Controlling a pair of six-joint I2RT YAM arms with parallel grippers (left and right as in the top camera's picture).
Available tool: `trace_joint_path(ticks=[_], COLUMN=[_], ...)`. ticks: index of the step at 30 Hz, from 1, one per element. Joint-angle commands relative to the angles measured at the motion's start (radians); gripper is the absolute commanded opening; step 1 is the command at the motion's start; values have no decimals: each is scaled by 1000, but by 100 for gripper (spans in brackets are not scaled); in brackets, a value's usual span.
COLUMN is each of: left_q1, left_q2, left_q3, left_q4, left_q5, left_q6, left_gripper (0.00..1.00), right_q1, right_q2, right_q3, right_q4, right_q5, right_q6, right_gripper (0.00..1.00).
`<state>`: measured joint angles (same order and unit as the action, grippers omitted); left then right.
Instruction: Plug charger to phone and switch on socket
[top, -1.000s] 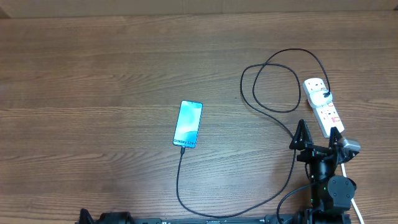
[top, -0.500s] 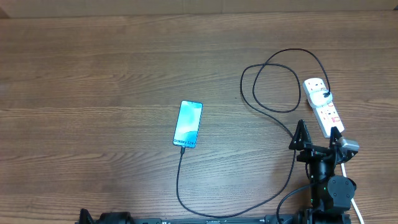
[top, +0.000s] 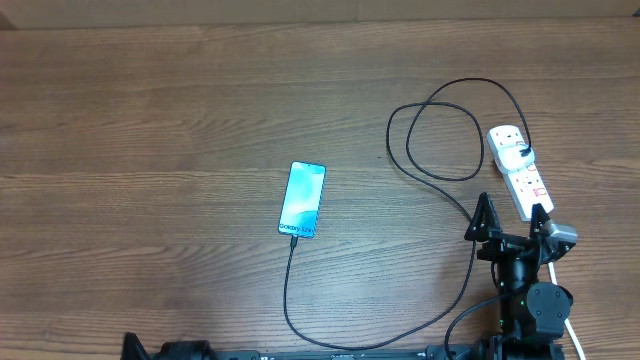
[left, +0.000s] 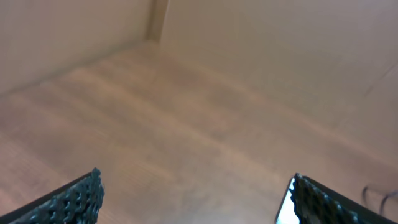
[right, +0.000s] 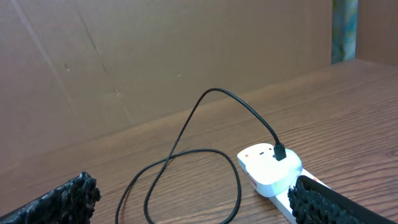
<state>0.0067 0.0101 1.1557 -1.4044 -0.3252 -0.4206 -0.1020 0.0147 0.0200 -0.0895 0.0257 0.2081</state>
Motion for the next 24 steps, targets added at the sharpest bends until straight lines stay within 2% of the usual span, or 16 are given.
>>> trace_joint_path(ticks=[1, 4, 9, 10, 14, 24], left_q1=[-10, -6, -6, -6, -6, 0], left_q2=[-6, -6, -6, -6, -6, -7], left_q3=[-63, -180, -489, -594, -791, -1097], left_q4=[111, 228, 491, 609, 871, 1269], left_q5=[-2, 16, 78, 106, 189, 284], left_q6=[-29, -29, -29, -19, 47, 109], left_gripper=[99, 100, 100, 100, 100, 99], right_q1=[5, 5, 5, 5, 5, 5], right_q2=[-12, -12, -12, -12, -12, -12], right_q3=[-12, -12, -12, -12, -12, -12], right_q4=[9, 9, 9, 9, 9, 9], right_q5=[-5, -5, -5, -5, -5, -5], right_q6=[-7, -7, -7, -7, -7, -7], right_gripper=[100, 100, 100, 100, 100, 100])
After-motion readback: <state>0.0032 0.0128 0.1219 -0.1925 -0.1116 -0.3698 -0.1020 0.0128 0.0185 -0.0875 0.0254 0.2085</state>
